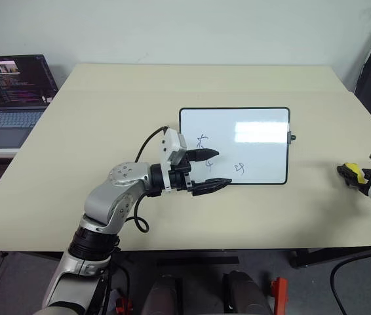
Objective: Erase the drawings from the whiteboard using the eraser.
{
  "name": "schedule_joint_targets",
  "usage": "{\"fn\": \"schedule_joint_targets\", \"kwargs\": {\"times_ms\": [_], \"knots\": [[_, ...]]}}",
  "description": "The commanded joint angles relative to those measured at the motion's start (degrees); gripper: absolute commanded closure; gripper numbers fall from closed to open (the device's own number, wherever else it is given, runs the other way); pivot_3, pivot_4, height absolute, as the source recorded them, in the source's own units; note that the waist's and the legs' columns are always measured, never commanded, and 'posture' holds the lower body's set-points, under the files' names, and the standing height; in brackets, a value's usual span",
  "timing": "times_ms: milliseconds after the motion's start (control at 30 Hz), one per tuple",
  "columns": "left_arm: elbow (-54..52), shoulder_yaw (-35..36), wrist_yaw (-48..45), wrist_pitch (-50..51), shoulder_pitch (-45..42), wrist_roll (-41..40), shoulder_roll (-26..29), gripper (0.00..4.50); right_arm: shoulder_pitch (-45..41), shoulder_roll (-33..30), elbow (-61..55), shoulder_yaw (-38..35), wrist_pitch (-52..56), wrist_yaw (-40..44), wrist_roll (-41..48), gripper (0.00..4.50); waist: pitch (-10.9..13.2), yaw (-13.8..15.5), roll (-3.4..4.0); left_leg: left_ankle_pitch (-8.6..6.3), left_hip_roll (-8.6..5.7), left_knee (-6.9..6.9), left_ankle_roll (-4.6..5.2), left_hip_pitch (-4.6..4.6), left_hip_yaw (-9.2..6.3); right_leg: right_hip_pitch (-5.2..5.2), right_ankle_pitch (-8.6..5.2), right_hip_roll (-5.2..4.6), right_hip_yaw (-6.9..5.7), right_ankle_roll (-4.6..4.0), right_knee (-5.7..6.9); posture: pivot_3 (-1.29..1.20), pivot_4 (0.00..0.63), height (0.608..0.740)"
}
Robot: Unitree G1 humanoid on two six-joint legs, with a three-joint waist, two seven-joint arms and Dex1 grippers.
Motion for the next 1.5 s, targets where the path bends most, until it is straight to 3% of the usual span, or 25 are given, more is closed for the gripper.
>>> {"fn": "schedule_joint_targets", "kwargs": {"times_ms": [33,333,533,633,867,967,1033,1200,1333,1500], "knots": [[-2.25,-0.52,-0.17,-1.24,0.23,1.06,0.36,0.00,-1.25,-0.40,0.16,0.02,-1.21,-0.94,-0.88,0.39,0.00,-0.01,0.00,0.00,0.00,0.00,0.00,0.00,0.00,0.00,0.00,0.00,0.00,0.00,0.00,0.00,0.150,0.740],[-2.66,-0.13,-0.36,-0.95,0.67,1.47,0.28,0.00,-1.33,-0.30,1.30,-0.11,-1.72,-1.77,-1.20,3.35,0.00,-0.01,0.00,0.00,0.00,0.00,0.00,0.00,0.00,0.00,0.00,0.00,0.00,0.00,0.00,0.00,0.150,0.740],[-2.72,-0.06,-0.30,-0.73,0.68,1.56,0.44,0.00,-0.90,-0.34,-0.19,-0.78,-1.80,-0.80,-0.13,3.39,0.00,-0.01,0.00,0.00,0.00,0.00,0.00,0.00,0.00,0.00,0.00,0.00,0.00,0.00,0.00,0.00,0.150,0.740],[-1.87,0.72,-0.60,-1.16,0.62,2.13,1.59,0.00,0.36,-1.05,-7.24,-2.40,-0.56,2.61,2.67,3.39,0.01,-0.05,0.02,0.00,0.00,0.00,0.00,0.00,0.00,0.00,0.00,0.00,0.00,0.00,0.00,0.00,0.150,0.740],[4.43,6.26,-2.10,-4.28,1.66,4.88,9.49,0.00,7.06,-2.34,-53.97,-6.94,15.26,10.14,20.46,3.39,0.10,-0.35,0.36,0.00,0.04,-0.01,0.00,0.00,-0.07,-0.04,-0.01,0.02,-0.03,0.02,0.07,0.00,0.150,0.740],[8.17,8.62,-2.77,-7.07,3.38,6.44,12.94,0.00,-0.02,2.63,-68.51,4.34,20.24,9.75,23.57,3.39,0.10,-0.93,0.40,0.00,0.09,-0.02,0.00,0.07,-0.05,-0.05,-0.09,0.05,-0.01,0.15,0.12,0.00,0.150,0.740],[9.40,9.98,-2.32,-8.25,4.28,6.63,13.51,0.00,-4.57,7.67,-72.16,13.01,20.73,9.18,21.24,3.39,0.08,-1.32,0.35,-0.01,0.16,-0.04,0.01,0.16,-0.01,-0.03,-0.13,0.08,0.01,0.21,0.14,0.00,0.150,0.740],[6.55,11.69,-0.16,-7.93,7.21,6.27,13.15,0.00,-11.23,18.15,-63.52,27.25,14.11,3.56,6.37,3.39,0.05,0.83,0.24,0.00,0.04,0.00,0.00,-0.15,-0.21,-0.21,0.05,-0.04,-0.17,-0.05,0.09,0.00,0.150,0.740],[2.79,13.05,1.88,-6.81,10.90,5.69,13.06,0.00,-14.69,22.93,-49.55,37.10,-0.97,-0.24,-9.80,3.39,0.04,1.63,0.20,0.01,-0.03,0.17,-0.03,-0.91,-0.14,-1.02,0.22,-0.12,-0.12,0.04,0.19,0.00,0.150,0.740],[-1.77,13.60,4.09,-4.92,14.66,4.91,12.86,0.00,-17.26,25.81,-36.39,39.49,-12.15,-2.39,-17.71,3.39,0.05,1.31,0.20,0.02,-0.01,0.13,-0.04,-1.21,-0.10,-1.34,0.28,-0.11,-0.11,0.02,0.15,0.00,0.150,0.740]]}}
